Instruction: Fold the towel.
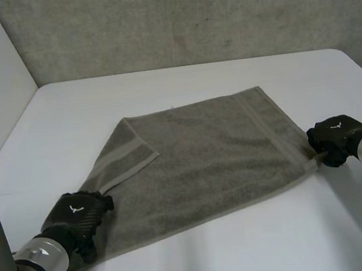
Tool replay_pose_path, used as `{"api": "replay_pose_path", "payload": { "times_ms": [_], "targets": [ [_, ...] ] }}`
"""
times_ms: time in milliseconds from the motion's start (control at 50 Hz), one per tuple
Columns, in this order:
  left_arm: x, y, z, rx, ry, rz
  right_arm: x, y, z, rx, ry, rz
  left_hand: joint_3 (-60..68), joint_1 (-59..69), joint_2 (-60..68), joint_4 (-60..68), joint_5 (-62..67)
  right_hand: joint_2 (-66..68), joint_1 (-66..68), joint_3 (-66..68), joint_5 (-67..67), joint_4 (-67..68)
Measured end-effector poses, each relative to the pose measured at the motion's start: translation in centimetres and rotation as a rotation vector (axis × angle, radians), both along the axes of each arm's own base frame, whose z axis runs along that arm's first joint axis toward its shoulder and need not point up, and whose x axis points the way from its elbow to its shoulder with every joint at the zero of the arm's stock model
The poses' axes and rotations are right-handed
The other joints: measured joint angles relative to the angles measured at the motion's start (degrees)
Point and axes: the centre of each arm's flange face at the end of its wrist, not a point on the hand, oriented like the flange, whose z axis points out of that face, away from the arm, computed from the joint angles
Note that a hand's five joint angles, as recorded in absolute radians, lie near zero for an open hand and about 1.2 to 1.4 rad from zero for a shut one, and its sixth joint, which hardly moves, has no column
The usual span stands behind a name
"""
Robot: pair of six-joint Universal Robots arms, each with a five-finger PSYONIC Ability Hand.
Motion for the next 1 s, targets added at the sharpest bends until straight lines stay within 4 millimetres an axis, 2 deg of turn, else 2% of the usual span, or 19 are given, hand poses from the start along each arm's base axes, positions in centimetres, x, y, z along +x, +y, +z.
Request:
{"api": "replay_pose_path", "payload": {
  "times_ms": [540,740,760,800,860,1000],
  "targets": [
    [1.1,-0.5,-2.3,0.018,-0.025,0.044,0.2,0.3,-0.2,0.004,0.003,0.009,1.6,1.6,1.6,1.5,1.7,0.0,0.0,0.0,0.2,0.0],
    [1.0,-1.3,-2.8,-0.005,-0.019,0.048,0.2,0.4,-0.4,0.007,0.004,0.011,10.2,10.8,10.3,10.3,10.2,0.0,0.0,0.0,0.3,0.0],
    [1.0,-1.4,-2.9,-0.008,-0.018,0.048,0.2,0.4,-0.4,0.008,0.004,0.011,16.1,15.9,16.1,15.4,15.2,0.0,0.0,0.0,0.3,0.0],
    [1.0,-1.5,-2.9,-0.012,-0.016,0.048,0.2,0.4,-0.4,0.008,0.004,0.011,16.1,15.9,16.1,15.4,15.2,0.0,0.0,0.0,0.3,0.0],
    [0.8,-2.0,-2.9,-0.034,-0.010,0.049,0.2,0.4,-0.4,0.007,0.005,0.011,27.9,28.2,28.0,27.9,27.8,0.0,0.0,0.0,0.3,0.0],
    [0.7,-2.7,-2.8,-0.070,0.001,0.051,0.2,0.4,-0.4,0.004,0.005,0.011,31.7,31.9,31.8,31.8,31.7,0.0,0.0,0.0,0.3,0.0]
  ]
}}
